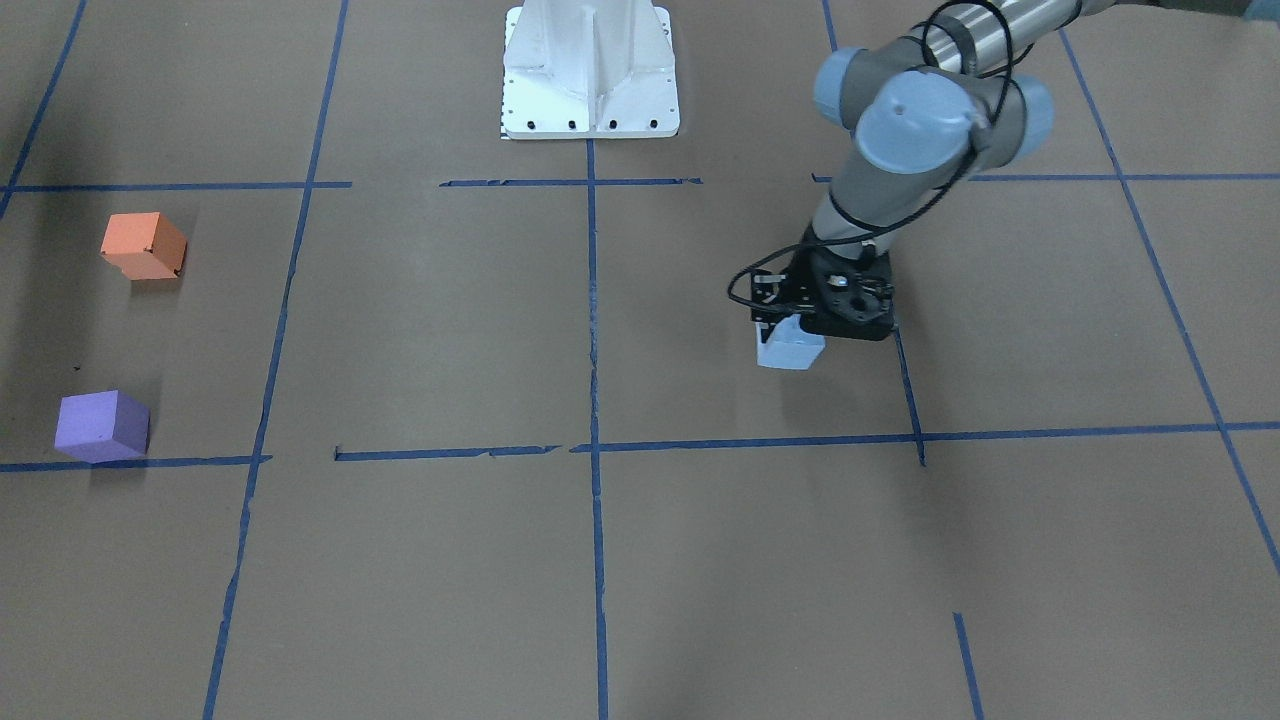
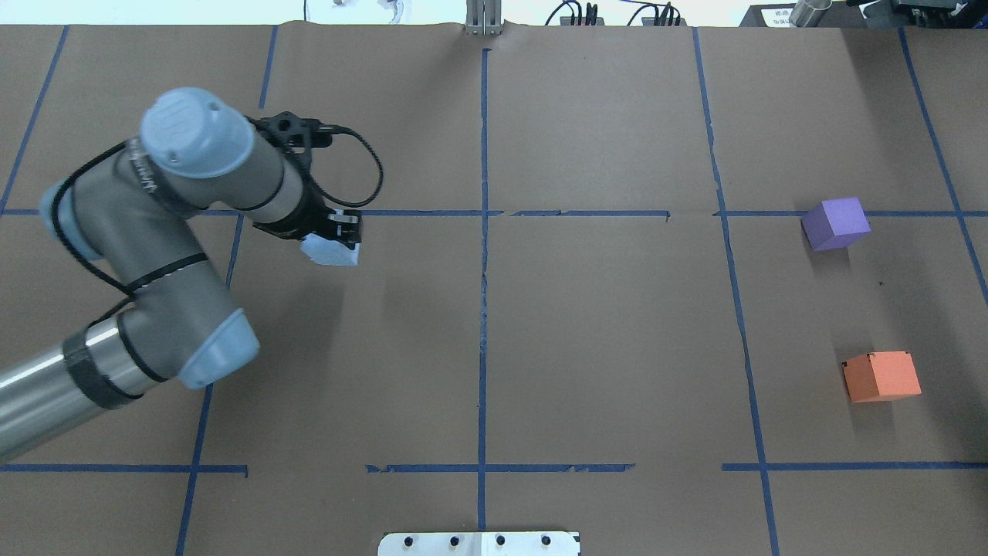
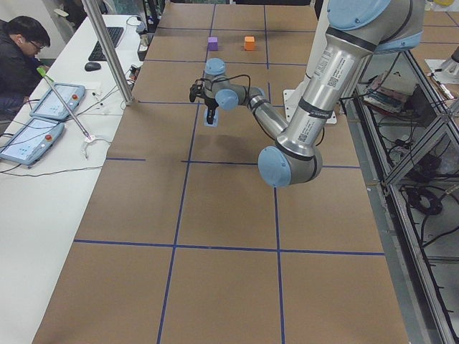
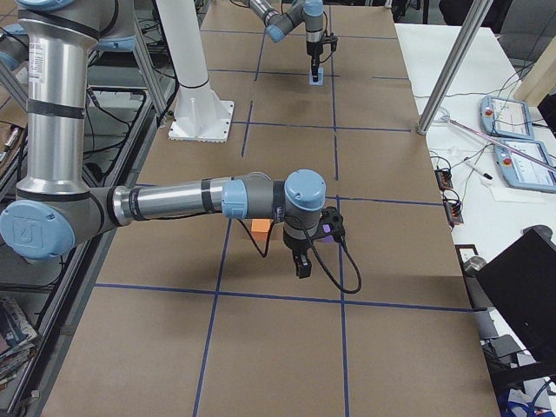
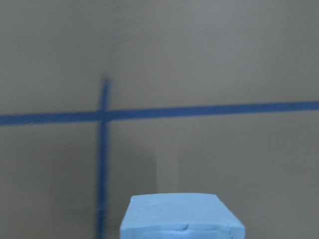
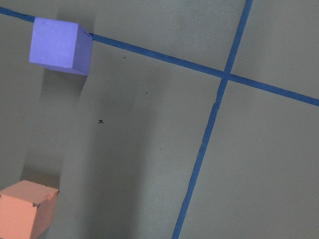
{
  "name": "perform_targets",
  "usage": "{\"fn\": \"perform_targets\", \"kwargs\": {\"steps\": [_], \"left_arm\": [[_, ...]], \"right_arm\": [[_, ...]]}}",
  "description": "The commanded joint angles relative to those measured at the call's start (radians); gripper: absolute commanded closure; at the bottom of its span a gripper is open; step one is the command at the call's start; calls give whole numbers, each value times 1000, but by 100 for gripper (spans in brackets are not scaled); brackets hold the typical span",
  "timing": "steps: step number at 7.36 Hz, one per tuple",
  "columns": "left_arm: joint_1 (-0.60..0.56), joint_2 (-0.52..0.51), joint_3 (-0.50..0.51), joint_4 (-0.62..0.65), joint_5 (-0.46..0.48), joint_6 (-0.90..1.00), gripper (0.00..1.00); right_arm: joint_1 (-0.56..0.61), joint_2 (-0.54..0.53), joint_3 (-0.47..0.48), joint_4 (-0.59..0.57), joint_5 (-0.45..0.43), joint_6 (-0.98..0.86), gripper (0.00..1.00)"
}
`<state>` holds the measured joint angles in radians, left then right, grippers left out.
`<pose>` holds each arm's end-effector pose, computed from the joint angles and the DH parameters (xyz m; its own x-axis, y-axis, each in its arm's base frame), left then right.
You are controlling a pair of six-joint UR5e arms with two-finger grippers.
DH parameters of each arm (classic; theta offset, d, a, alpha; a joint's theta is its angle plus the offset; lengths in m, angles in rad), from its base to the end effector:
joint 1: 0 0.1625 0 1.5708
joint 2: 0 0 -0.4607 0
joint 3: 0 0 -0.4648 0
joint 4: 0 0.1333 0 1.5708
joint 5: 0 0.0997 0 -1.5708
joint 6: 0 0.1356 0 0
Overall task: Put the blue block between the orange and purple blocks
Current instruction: 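Carry the light blue cube with the left gripper toward the table center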
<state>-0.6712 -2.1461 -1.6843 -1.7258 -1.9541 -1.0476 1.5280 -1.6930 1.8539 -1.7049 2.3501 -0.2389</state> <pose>0.5514 -0.5434 0.2627 0.6297 0.0917 -0.7714 0.0500 0.9862 0.1580 0.0164 -0.5060 0.6391 0.6797 -0.2842 0.6762 0.2096 0.9587 0.1923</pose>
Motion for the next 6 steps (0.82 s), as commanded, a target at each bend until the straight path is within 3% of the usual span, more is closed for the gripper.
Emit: {"fn": "perform_targets", "kwargs": {"steps": [1, 2, 3, 4, 6], "left_arm": [[138, -261, 196, 71, 156, -128, 86], [169, -352, 309, 66, 190, -149, 86], [186, -357, 333, 65, 193, -150, 80], [197, -353, 333, 65, 193, -149, 42], [206, -339, 333, 63, 193, -153, 0]], "right_arm": [[0, 1, -2, -1, 0, 0, 0], [0, 1, -2, 1, 0, 0, 0], [0, -1, -4, 1, 0, 0, 0], [0, -1, -4, 1, 0, 0, 0], [0, -2, -4, -1, 0, 0, 0]]}}
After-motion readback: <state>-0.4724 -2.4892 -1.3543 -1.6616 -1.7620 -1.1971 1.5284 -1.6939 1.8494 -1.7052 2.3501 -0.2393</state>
